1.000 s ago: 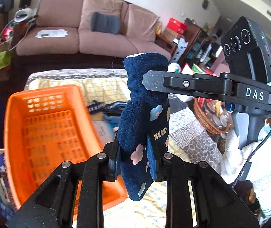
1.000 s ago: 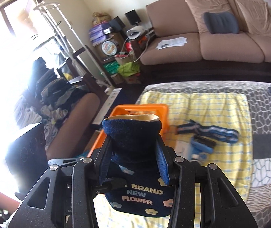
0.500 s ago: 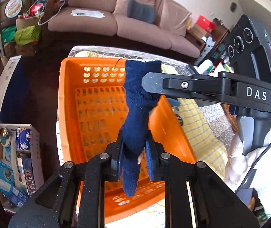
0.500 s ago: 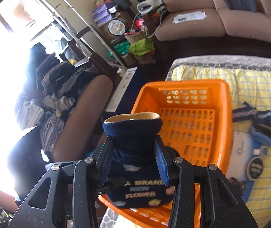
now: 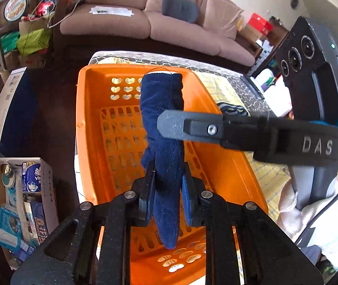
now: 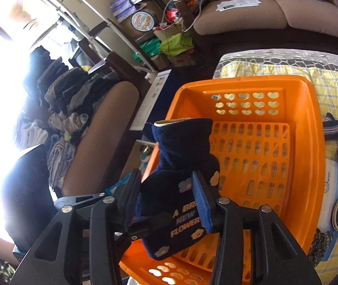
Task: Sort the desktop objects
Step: 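Carry the navy cover with the right tool over the orange basket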
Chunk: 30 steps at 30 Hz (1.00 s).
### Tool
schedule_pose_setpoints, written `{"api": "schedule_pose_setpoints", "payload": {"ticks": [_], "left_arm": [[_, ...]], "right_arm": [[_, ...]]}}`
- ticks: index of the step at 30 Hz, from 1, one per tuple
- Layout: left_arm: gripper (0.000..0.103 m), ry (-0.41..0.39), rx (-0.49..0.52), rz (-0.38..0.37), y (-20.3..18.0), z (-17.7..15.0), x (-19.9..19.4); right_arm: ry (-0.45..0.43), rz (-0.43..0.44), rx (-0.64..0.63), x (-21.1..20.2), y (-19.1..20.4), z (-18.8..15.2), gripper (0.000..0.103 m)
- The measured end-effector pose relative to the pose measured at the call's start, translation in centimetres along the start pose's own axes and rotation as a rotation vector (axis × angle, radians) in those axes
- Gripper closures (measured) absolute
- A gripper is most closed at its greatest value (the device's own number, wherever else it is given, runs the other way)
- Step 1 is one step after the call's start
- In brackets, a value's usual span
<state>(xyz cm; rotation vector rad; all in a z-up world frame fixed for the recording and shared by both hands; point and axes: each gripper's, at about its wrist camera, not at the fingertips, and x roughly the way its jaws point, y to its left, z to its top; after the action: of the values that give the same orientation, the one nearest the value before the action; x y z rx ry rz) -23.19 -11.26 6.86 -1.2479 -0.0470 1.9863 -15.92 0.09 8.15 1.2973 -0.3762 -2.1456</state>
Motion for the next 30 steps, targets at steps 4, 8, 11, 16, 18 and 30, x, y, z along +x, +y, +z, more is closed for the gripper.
{"api": "schedule_pose_setpoints", "payload": {"ticks": [4, 8, 11, 16, 18, 30], "left_arm": [[0.089, 0.036, 0.042, 0.025, -0.9, -0.5, 1.3], [0.089, 0.027, 0.071, 0.033, -1.7, -1.0, 1.8], [0.089, 0.028, 0.107, 0.039, -2.6, -1.3, 1.8], [0.089, 0.029, 0.145, 0.040, -3.6, -1.8, 2.0], [0.089, 0.030, 0.168, 0.038, -3.9, -1.9, 2.1], [0.088, 0.040, 0.075, -0.054, -1.9, -1.8, 0.7]], "right_arm": [[-0.025, 0.007, 0.042, -0.6, -1.5, 0.3, 0.051], [-0.010, -0.019, 0.047, -0.5, -2.2, 1.5, 0.045], [-0.002, -0.057, 0.028, -0.2, -2.3, 2.7, 0.042], [0.048, -0.044, 0.051, 1.6, -3.1, 3.4, 0.027], [0.061, -0.037, 0.065, 2.4, -3.6, 3.3, 0.027], [0.100, -0.084, 0.035, 1.9, -3.2, 3.4, 0.062]]}}
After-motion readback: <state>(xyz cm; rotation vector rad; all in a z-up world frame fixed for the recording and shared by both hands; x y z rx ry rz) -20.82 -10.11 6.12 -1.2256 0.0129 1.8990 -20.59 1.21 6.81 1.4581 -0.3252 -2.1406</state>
